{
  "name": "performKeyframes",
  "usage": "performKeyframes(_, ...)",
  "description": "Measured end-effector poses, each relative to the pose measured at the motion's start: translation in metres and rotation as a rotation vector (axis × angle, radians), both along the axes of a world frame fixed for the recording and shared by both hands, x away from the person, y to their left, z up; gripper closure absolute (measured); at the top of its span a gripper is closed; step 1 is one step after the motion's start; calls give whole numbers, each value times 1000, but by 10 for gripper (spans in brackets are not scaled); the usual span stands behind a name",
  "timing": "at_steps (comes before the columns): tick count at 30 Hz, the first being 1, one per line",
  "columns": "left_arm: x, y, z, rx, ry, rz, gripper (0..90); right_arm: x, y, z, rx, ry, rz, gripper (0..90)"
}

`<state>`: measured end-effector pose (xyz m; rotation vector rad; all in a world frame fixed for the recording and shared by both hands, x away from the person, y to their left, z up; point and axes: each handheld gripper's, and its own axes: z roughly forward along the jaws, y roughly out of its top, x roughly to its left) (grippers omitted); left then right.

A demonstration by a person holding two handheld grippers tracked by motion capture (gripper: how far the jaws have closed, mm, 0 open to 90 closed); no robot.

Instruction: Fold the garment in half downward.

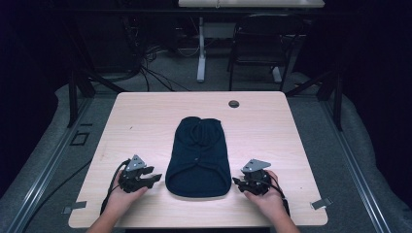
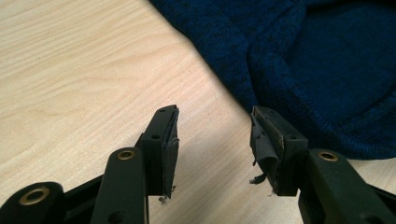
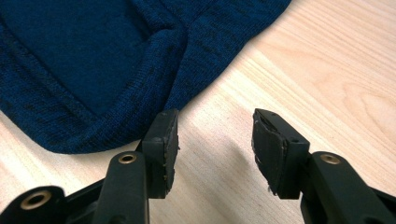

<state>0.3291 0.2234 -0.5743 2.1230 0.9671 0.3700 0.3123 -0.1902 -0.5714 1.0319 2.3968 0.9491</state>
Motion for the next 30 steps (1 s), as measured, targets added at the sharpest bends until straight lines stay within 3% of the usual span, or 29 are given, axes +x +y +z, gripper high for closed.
performKeyframes(5, 0, 1, 0, -15, 8, 4, 528, 1, 1, 0, 27, 18, 7, 503)
performKeyframes(9, 3, 0, 1, -35, 24, 2, 533, 3, 2, 2, 20, 35, 23, 509)
performKeyframes(12, 7, -2, 1, -30, 34, -12, 534, 7, 3, 5, 31, 48, 25, 512)
performKeyframes(14, 12, -9, 3, -6, 41, -24, 547, 12, 6, 9, 8, 57, 42, 534)
performKeyframes(17, 20, -18, 10, -10, 35, -41, 563, 19, 10, 12, 7, 68, 58, 539)
performKeyframes(19, 30, -25, 16, -1, 18, -53, 567, 25, 14, 16, -29, 57, 66, 539)
performKeyframes(21, 47, -34, 23, 3, 15, -53, 583, 39, 20, 20, -42, 65, 78, 539)
performKeyframes(23, 53, -37, 24, 4, 17, -53, 590, 44, 22, 22, -47, 64, 82, 539)
performKeyframes(26, 72, -51, 27, 14, 31, -70, 593, 64, 32, 30, -56, 60, 104, 545)
performKeyframes(30, 83, -62, 26, 35, 26, -83, 601, 80, 41, 32, -62, 60, 123, 554)
